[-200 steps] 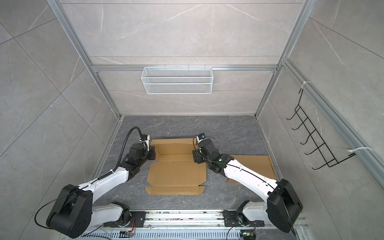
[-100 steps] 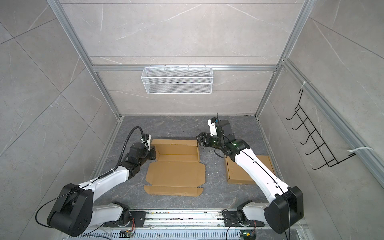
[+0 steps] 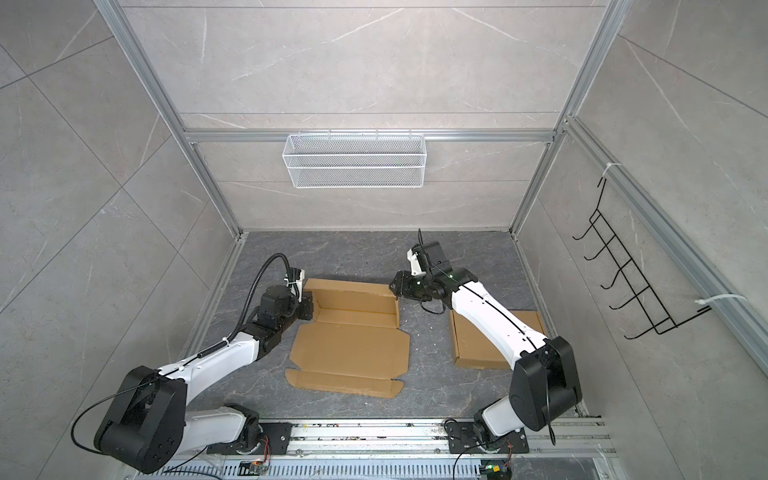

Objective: Fold the paper box

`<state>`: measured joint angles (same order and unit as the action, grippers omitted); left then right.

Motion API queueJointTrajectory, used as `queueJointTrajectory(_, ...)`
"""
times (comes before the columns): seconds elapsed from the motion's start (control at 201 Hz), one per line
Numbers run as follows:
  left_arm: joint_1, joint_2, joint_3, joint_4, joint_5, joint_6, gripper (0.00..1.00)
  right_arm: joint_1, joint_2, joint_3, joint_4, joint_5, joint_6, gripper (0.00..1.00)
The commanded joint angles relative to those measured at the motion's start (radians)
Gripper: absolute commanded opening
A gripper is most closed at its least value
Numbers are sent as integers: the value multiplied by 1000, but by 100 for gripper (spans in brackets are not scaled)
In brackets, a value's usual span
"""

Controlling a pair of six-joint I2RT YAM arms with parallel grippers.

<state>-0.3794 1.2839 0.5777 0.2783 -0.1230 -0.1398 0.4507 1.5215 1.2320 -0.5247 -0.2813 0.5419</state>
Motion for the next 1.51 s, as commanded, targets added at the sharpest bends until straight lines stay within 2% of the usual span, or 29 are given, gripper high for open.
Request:
queueJointTrajectory(0.0, -5, 8, 2, 68, -6, 12, 0, 5, 34, -14, -48, 34, -21, 52)
queueJointTrajectory(0.194, -5, 26, -9, 84, -13, 15, 0, 8, 43, 16, -78, 47, -37, 50)
queueJointTrajectory(0.289, -6, 28, -7, 84, -7, 18, 0, 8, 35, 32, -76, 11, -50, 51)
queueJointTrajectory(0.443, -5, 24, -4, 75, 1, 33, 0, 2, -24, 65, -69, -35, -118, 59)
queueJointTrajectory(0.637, -5, -7, 51, -14, 6, 93, 0, -19, -96, 78, -109, 15, -271, 67)
queueJointTrajectory(0.737, -1, 13, 144, -167, 25, 124, 0, -48, -92, 79, -116, -4, -267, 67)
queueJointTrajectory(0.871, 12, 101, 346, -470, 62, 157, 0, -77, -104, 51, -70, -32, -215, 67)
queueJointTrajectory(1.025, 60, 212, 561, -752, 198, 216, 0, -121, -142, 29, -33, -56, -188, 67)
queueJointTrajectory(1.125, 80, 321, 734, -965, 233, 306, 0, -141, -150, 20, -30, -63, -187, 67)
queueJointTrajectory(1.294, 82, 535, 1079, -1354, 204, 443, 0, -144, -137, -41, 23, -123, -150, 65)
queueJointTrajectory(1.409, 82, 627, 1214, -1506, 198, 506, 0, -135, -114, -105, 109, -200, -101, 63)
queueJointTrajectory(1.508, 75, 690, 1282, -1579, 183, 516, 0, -107, -87, -108, 125, -208, -124, 63)
